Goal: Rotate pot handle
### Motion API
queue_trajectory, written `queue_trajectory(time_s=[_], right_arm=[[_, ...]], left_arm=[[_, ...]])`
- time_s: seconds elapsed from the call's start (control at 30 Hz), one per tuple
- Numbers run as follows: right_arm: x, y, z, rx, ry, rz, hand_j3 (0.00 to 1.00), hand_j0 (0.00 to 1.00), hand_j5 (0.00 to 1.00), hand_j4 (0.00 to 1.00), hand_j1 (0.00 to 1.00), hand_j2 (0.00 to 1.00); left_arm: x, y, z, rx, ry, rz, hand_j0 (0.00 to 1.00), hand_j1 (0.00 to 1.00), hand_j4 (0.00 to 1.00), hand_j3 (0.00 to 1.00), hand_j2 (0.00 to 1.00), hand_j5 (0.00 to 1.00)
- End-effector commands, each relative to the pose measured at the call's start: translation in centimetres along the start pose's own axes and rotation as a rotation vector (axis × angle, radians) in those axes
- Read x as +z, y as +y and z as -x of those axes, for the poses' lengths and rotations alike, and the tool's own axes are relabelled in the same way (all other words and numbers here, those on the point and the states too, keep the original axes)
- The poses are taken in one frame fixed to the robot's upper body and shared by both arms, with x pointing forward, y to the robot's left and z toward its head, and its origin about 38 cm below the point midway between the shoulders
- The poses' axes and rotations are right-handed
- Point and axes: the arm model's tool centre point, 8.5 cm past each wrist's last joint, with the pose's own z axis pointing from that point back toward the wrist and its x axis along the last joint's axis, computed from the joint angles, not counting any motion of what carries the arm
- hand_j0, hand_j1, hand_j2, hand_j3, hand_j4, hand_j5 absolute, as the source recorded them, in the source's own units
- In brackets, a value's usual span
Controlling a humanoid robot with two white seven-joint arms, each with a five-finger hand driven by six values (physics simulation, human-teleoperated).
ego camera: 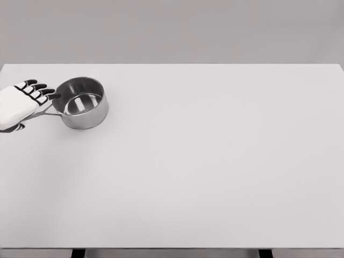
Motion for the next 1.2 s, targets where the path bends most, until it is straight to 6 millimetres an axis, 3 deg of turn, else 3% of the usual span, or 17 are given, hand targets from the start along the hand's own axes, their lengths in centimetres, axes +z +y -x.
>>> queue_trajectory(time_s=[0.0, 0.23, 0.43, 1.17], right_arm=[[0.0, 0.0, 0.0, 0.000, 0.000, -0.002, 1.00, 1.00, 1.00, 1.00, 1.00, 1.00], [0.0, 0.0, 0.0, 0.000, 0.000, 0.000, 1.00, 1.00, 1.00, 1.00, 1.00, 1.00], [0.0, 0.0, 0.0, 0.000, 0.000, 0.000, 1.00, 1.00, 1.00, 1.00, 1.00, 1.00], [0.0, 0.0, 0.0, 0.000, 0.000, 0.000, 1.00, 1.00, 1.00, 1.00, 1.00, 1.00]], left_arm=[[0.1, 0.1, 0.1, 0.009, 0.002, -0.003, 1.00, 1.00, 1.00, 1.00, 1.00, 1.00], [0.6, 0.3, 1.2, 0.108, 0.047, -0.099, 1.00, 1.00, 1.00, 1.00, 1.00, 1.00], [1.6, -1.0, 3.4, 0.141, 0.128, -0.113, 1.00, 1.00, 1.00, 1.00, 1.00, 1.00], [1.2, -2.6, 3.4, 0.174, 0.150, -0.098, 1.00, 1.00, 1.00, 1.00, 1.00, 1.00]])
